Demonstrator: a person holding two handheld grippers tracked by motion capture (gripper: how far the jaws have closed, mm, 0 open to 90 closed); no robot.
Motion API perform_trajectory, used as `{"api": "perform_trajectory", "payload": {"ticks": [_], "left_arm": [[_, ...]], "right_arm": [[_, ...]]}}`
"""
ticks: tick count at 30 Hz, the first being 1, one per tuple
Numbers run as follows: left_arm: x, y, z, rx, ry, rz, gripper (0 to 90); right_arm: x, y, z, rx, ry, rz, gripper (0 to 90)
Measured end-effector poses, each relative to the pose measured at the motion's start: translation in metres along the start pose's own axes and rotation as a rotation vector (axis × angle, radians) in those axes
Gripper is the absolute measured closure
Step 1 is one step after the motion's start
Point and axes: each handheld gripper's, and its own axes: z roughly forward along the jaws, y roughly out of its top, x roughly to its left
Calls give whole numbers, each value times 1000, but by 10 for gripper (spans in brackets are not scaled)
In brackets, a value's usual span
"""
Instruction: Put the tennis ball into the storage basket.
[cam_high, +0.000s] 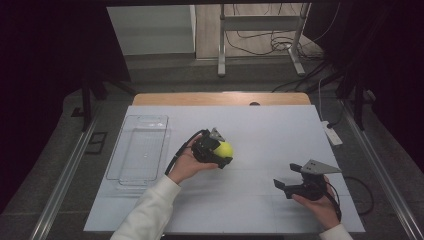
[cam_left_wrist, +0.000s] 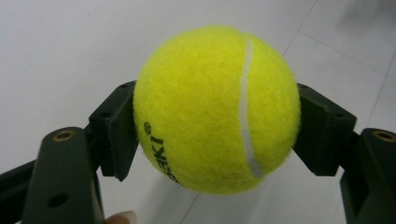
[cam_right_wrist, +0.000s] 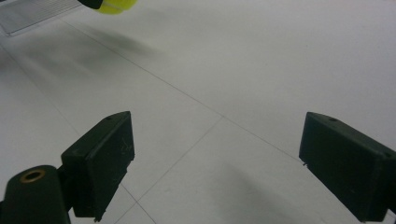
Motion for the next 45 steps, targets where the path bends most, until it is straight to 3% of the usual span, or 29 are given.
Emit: {"api": "perform_trajectory", "payload": {"ticks": [45], "left_arm": [[7, 5, -34, -125, 22, -27, 268]], "right_arm": [[0, 0, -1, -1, -3, 0, 105]]}}
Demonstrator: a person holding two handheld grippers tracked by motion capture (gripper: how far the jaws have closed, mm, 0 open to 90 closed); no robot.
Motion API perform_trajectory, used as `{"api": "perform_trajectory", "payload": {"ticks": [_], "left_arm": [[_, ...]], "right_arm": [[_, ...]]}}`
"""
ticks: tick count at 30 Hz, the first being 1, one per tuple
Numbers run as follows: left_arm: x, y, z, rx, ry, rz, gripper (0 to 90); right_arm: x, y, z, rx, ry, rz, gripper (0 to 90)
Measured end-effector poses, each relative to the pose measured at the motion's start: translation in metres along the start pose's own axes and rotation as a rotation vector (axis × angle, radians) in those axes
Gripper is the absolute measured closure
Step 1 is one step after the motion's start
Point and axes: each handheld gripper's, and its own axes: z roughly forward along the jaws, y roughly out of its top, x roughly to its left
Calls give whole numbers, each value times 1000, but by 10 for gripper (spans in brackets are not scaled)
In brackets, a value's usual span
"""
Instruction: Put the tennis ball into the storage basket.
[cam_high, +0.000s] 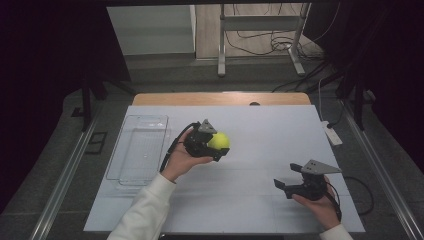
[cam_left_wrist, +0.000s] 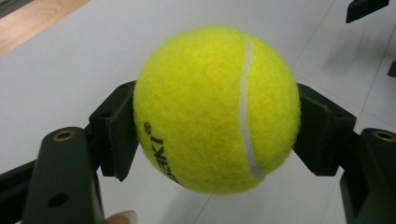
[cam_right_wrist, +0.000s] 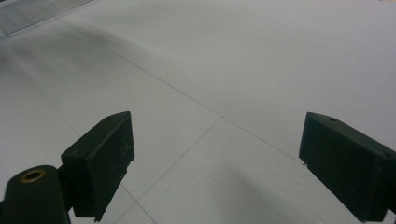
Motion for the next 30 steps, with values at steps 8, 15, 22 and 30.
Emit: {"api": "perform_trajectory", "payload": {"ticks": [8, 15, 22, 30], "left_arm": [[1, 1, -7, -28, 14, -2, 268], [4, 1, -12, -45, 22, -13, 268], [7, 1, -17, -62, 30, -20, 268], [9, 1, -22, -76, 38, -27, 268]], "right_arm": [[0, 0, 0, 1, 2, 1, 105], [0, 0, 1, 1, 4, -1, 105], [0, 0, 1, 2, 4, 0, 105], [0, 0, 0, -1, 3, 0, 103]]}}
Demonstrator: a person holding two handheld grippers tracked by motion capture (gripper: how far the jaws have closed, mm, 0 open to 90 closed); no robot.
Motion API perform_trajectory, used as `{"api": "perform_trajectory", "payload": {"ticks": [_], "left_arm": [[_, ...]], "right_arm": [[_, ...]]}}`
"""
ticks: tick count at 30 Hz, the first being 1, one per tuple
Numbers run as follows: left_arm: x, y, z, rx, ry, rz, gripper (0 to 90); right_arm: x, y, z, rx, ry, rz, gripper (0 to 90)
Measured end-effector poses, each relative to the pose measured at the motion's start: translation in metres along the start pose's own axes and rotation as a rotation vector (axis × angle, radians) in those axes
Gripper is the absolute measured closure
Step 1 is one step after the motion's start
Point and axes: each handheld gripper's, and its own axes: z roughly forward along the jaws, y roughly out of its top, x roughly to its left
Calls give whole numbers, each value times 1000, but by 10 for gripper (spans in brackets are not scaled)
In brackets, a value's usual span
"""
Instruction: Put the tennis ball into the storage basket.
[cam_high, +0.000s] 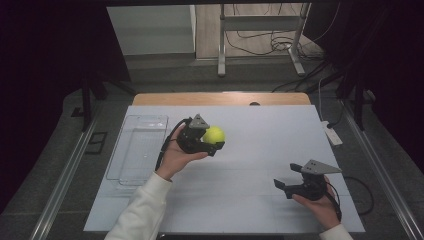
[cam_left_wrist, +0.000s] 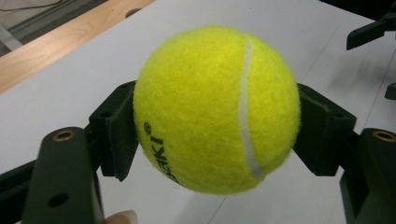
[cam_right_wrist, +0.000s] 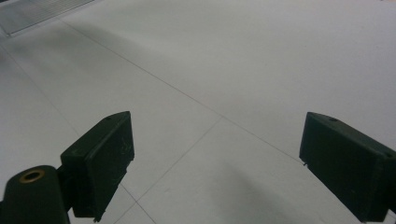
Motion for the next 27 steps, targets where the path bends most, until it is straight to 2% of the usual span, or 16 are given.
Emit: {"api": "perform_trajectory", "payload": {"ticks": [19, 27], "left_arm": [[10, 1, -18, -47, 20, -26, 268], [12, 1, -21, -52, 25, -31, 268]], "right_arm": [[0, 0, 0, 3, -2, -1, 103], [0, 0, 0, 2, -2, -3, 103]]}}
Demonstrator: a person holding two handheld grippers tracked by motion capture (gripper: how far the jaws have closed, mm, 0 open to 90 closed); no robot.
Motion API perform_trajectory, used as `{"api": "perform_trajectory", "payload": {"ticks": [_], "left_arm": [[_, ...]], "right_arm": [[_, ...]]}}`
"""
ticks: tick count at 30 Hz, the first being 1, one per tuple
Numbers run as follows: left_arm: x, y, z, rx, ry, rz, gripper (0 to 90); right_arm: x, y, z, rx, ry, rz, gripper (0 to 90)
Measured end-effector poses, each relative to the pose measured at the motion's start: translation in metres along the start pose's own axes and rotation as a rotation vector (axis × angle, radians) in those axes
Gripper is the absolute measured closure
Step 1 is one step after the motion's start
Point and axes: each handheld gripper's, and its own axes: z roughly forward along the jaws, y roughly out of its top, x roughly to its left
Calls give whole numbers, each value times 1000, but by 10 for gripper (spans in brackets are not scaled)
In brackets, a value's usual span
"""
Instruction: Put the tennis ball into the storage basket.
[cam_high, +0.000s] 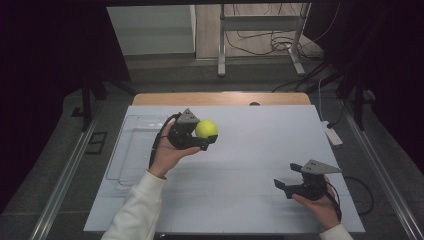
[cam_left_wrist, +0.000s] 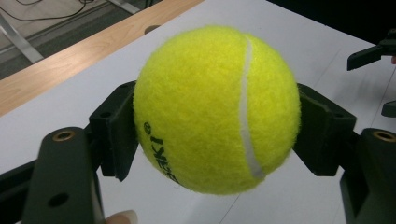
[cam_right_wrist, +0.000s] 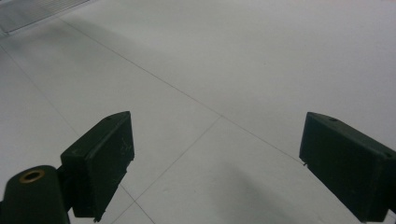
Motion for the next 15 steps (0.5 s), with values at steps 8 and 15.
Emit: {"api": "perform_trajectory", "payload": {"ticks": [8, 15], "left_arm": [[3, 1, -6, -17, 8, -9, 269], [7, 1, -12, -34, 20, -22, 268]], "right_arm": [[0, 0, 0, -1, 1, 0, 103], [0, 0, 0, 0, 1, -1, 103]]}}
